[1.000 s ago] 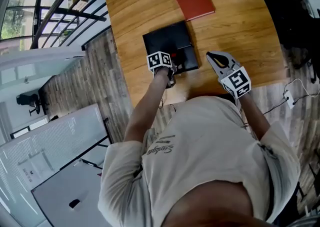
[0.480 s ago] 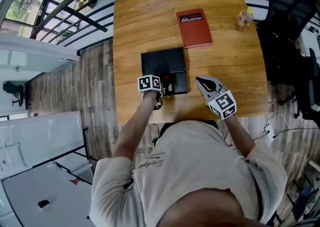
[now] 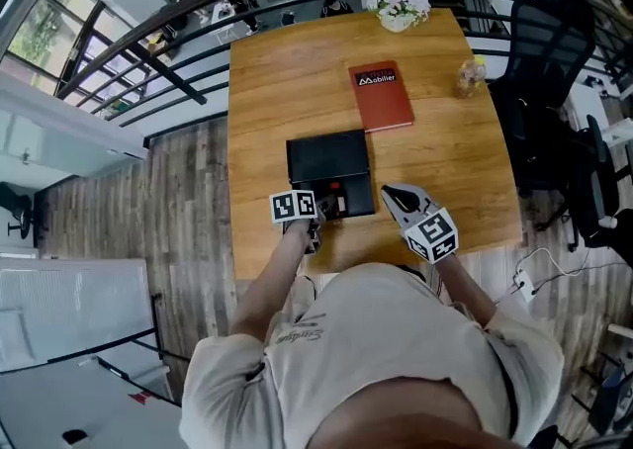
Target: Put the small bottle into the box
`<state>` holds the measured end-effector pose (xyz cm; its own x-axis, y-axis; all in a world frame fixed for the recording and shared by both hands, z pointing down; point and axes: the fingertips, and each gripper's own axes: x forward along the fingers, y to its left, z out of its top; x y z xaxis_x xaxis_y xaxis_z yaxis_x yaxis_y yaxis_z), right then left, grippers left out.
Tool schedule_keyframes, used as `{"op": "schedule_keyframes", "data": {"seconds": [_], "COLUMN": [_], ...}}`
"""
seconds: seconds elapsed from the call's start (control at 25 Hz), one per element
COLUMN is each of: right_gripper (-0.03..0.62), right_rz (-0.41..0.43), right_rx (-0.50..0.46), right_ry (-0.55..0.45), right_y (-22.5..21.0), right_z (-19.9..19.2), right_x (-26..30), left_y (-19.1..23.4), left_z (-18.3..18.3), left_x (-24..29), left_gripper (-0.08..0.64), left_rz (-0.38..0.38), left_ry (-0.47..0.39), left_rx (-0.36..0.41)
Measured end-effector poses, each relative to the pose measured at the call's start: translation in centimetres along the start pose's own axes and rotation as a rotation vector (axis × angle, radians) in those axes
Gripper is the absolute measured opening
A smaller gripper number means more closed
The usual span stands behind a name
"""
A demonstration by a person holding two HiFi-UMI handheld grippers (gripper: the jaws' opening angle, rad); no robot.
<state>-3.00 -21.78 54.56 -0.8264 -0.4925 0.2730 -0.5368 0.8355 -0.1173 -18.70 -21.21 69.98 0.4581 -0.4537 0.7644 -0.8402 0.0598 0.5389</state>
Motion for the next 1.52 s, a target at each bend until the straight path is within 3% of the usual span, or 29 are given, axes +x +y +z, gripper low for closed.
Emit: {"op": "schedule_keyframes", "data": {"seconds": [0.12, 0.44, 0.6, 0.84, 1.04, 1.52], "right_gripper": [-0.005, -0.006, -0.006, -0.006, -0.006, -0.006], "right_rz": [-0.03, -0.095, -0.117, -0.084, -0.026, -0.017], "right_rx": [-0.018, -0.051, -0.028, -0.043, -0.083, -0.13], "right_ry": [-0.013, -0.018, -0.038, -0.055, -0.082, -0.185], "right_y": [0.6, 1.9, 2.1, 2.1, 2.6, 1.6], "right_z": [1.0, 2.7, 4.2, 6.0, 7.4, 11.6], "right_x": [0.3, 0.1, -0.6, -0.9, -1.2, -2.8], "left_y": [-0.5, -4.7, -6.1, -8.3, -10.7, -14.9], "left_z": [1.4, 4.8, 5.5, 5.7, 6.4, 7.9], "left_x": [-1.6, -8.4, -10.6, -12.3, -14.4, -18.0], "left_gripper": [0.224, 0.206, 0.145, 0.074, 0.066, 0.049], "left_rz": [-0.026, -0.058, -0.065, -0.068, -0.06, -0.08], "left_ry": [-0.069, -0.296, -0.395, -0.483, -0.547, -0.682], "left_rx": [0.044, 0.294, 0.38, 0.424, 0.456, 0.475]}}
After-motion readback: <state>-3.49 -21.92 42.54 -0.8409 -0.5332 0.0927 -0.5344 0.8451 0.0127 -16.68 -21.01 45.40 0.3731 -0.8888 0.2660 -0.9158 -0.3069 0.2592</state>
